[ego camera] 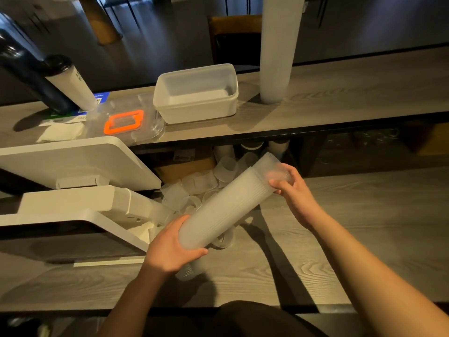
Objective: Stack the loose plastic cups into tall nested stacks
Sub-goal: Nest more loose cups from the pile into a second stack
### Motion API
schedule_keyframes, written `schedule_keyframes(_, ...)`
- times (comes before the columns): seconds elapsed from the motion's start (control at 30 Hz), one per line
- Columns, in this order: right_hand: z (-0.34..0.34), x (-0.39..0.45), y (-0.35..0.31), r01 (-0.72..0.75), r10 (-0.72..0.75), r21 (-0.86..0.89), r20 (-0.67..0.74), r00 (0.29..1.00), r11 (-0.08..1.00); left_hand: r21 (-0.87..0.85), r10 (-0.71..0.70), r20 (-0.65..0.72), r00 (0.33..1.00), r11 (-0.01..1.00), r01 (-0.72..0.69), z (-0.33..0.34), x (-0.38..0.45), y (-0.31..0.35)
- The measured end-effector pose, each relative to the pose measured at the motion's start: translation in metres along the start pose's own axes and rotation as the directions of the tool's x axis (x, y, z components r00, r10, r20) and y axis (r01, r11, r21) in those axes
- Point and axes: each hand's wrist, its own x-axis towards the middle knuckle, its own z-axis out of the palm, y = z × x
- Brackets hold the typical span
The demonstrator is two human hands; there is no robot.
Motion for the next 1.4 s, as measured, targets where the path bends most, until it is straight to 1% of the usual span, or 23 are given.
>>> schedule_keyframes(0.07,0.001,-0.001,0.001,0.005,-0.005,-0.051,0.006,1.0,0.999,0.013,0.001,0.004,1.0,1.0,-0.001,-0.001,0.0,-0.003)
schedule_keyframes(0.13,0.001,-0.003,0.0,-0.006,0.008,-0.064,0.031,0.999,0.998,0.019,0.0,0.015,1.0,1.0,-0.001,-0.001,0.0,-0.005)
schedule_keyframes(0.23,0.006,-0.006,0.0,-0.057,0.066,-0.075,0.115,0.991,0.996,0.007,0.006,0.011,1.0,1.0,-0.006,0.001,-0.001,-0.003)
schedule_keyframes(0.33,0.018,-0.012,0.005,-0.064,0.087,-0.129,0.183,0.979,0.99,-0.02,0.011,-0.011,1.0,1.0,-0.011,0.001,-0.001,-0.002)
schedule_keyframes(0.4,0.019,-0.012,0.005,-0.068,0.089,-0.112,0.187,0.978,0.991,-0.033,0.018,-0.014,1.0,0.999,-0.018,0.001,-0.001,-0.001)
schedule_keyframes(0.53,0.016,-0.009,0.0,-0.105,0.104,-0.001,0.161,0.981,0.994,-0.08,0.021,-0.007,1.0,0.997,-0.022,0.001,0.0,0.006)
schedule_keyframes(0.6,0.019,-0.011,0.001,-0.097,0.095,0.009,0.151,0.984,0.995,-0.118,0.034,-0.009,0.999,0.992,-0.035,0.002,0.001,0.013)
schedule_keyframes(0.7,0.024,-0.017,0.003,-0.101,0.104,-0.027,0.157,0.982,0.995,-0.185,0.068,-0.012,0.998,0.98,-0.069,0.003,0.004,0.029)
schedule_keyframes(0.8,0.025,-0.022,-0.005,-0.09,0.111,-0.096,0.234,0.966,0.991,-0.253,0.089,-0.007,0.996,0.963,-0.088,0.002,0.015,0.053)
schedule_keyframes(0.87,0.021,-0.021,-0.016,-0.067,0.091,-0.102,0.254,0.963,0.993,-0.267,0.106,-0.001,0.994,0.958,-0.102,0.0,0.027,0.072)
schedule_keyframes(0.97,0.008,-0.019,-0.038,-0.034,0.053,-0.095,0.208,0.977,0.995,-0.348,0.134,-0.015,0.991,0.928,-0.131,-0.001,0.046,0.105)
schedule_keyframes(1.1,-0.006,-0.019,-0.061,0.018,0.011,-0.141,0.201,0.98,0.99,-0.507,0.229,-0.054,0.972,0.832,-0.225,-0.001,0.063,0.156)
schedule_keyframes(1.17,-0.013,-0.017,-0.073,0.055,-0.03,-0.143,0.169,0.985,0.988,-0.562,0.279,-0.037,0.959,0.788,-0.251,-0.004,0.073,0.179)
schedule_keyframes(1.3,-0.032,-0.008,-0.104,0.141,-0.128,-0.158,0.087,0.988,0.977,-0.622,0.346,0.01,0.938,0.737,-0.265,-0.011,0.097,0.219)
schedule_keyframes(1.4,-0.051,0.003,-0.126,0.188,-0.185,-0.159,0.035,0.982,0.969,-0.606,0.353,-0.005,0.936,0.743,-0.284,-0.021,0.116,0.252)
